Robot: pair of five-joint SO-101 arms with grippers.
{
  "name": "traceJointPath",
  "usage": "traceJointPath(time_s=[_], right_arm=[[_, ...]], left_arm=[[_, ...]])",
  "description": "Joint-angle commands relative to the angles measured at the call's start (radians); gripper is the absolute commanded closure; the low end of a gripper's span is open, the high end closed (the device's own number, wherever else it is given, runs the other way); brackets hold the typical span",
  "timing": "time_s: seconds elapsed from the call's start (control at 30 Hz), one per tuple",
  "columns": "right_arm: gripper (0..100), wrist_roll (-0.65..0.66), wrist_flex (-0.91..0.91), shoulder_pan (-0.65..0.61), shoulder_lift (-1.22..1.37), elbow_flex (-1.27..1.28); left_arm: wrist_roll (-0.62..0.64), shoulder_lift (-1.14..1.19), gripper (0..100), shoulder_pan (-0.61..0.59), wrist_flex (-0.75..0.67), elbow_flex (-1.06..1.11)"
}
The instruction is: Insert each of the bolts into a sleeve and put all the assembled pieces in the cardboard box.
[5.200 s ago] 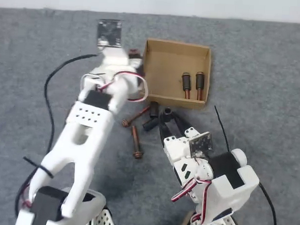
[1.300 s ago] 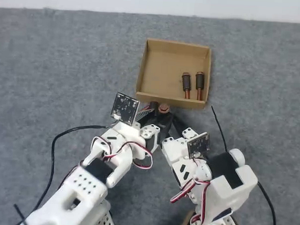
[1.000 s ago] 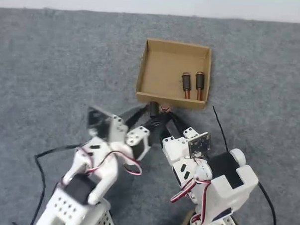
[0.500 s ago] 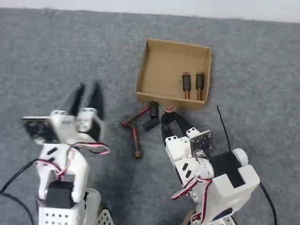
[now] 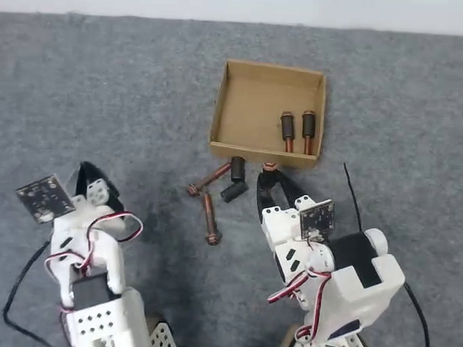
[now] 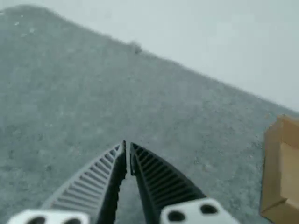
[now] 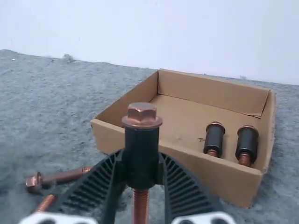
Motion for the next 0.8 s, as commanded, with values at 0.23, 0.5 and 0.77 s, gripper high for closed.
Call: traceJointPath(time_s=[0.23, 0.5, 0.77], right_arm=[[99.2, 0.020, -0.002, 0.156, -0.018, -0.276], [99.2, 0.021, 0.116, 0.173, -0.038, -0.511], [99.2, 0.020, 0.797, 0.170, -0.254, -0.789]], left_arm=[[0.002, -0.014, 99, 0.052, 0.101, -0.013], [-0.146, -0.014, 99, 0.106, 0.149, -0.013], [-0.146, -0.012, 99, 0.144, 0.163, -0.013]])
